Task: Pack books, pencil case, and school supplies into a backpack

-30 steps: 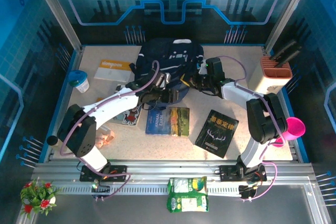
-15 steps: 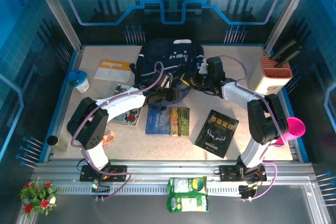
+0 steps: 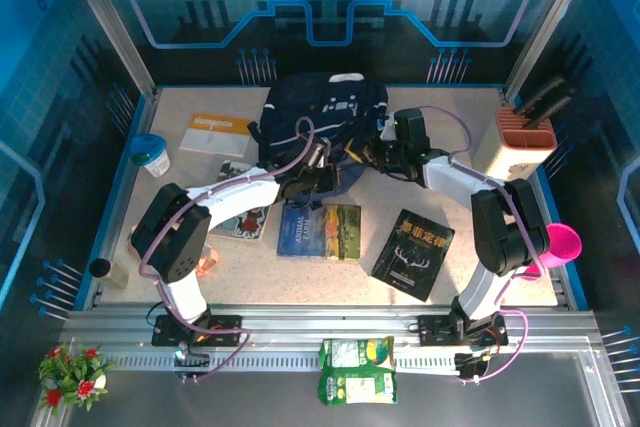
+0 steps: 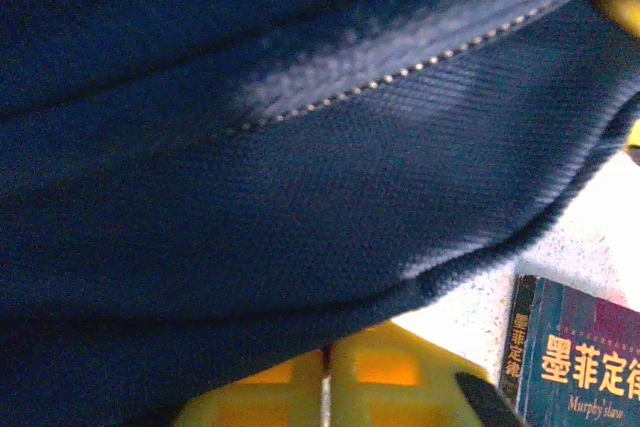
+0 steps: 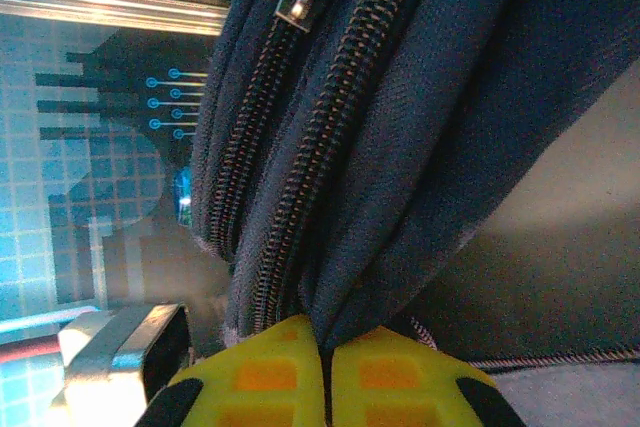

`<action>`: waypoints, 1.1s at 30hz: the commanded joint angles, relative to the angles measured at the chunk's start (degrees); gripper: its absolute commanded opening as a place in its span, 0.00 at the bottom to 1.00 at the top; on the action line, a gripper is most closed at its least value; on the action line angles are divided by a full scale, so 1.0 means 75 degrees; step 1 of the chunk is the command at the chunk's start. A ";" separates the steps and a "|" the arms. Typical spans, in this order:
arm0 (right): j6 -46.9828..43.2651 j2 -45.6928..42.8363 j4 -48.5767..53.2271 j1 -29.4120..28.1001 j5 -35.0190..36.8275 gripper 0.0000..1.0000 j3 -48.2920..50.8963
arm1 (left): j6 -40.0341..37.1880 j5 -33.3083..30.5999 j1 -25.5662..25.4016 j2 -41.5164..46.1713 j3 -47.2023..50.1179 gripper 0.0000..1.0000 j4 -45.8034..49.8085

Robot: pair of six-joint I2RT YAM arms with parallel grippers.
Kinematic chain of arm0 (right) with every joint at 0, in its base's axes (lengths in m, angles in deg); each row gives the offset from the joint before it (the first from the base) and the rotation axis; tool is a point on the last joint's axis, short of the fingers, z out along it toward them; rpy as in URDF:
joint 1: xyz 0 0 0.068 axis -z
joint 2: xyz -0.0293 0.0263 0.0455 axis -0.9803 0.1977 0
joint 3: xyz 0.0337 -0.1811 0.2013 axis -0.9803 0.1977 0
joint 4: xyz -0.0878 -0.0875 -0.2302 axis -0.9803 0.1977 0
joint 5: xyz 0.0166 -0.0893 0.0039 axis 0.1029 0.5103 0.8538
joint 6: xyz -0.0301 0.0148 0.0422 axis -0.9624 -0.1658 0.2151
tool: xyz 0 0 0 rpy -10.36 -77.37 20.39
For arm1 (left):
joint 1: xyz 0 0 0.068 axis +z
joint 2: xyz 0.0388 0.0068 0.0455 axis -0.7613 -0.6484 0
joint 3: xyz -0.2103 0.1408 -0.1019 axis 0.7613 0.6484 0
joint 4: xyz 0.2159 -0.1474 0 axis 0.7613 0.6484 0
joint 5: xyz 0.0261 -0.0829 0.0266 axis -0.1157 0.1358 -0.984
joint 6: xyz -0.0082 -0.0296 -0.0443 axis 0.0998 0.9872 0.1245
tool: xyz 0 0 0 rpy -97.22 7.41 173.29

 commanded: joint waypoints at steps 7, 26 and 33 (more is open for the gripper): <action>-0.0585 -0.0638 0.0405 0.0318 0.0338 0.08 -0.0190 | -0.0282 0.0046 -0.0007 0.0578 0.0194 0.00 0.0947; -0.1466 -0.0834 0.1094 0.1211 0.1076 0.08 -0.0006 | -0.1127 -0.0019 0.1132 0.1392 0.1085 0.00 0.2699; -0.1604 -0.0974 0.1165 0.1672 0.0993 0.08 0.0129 | -0.1813 0.0453 0.1557 0.1161 0.0992 0.00 0.2225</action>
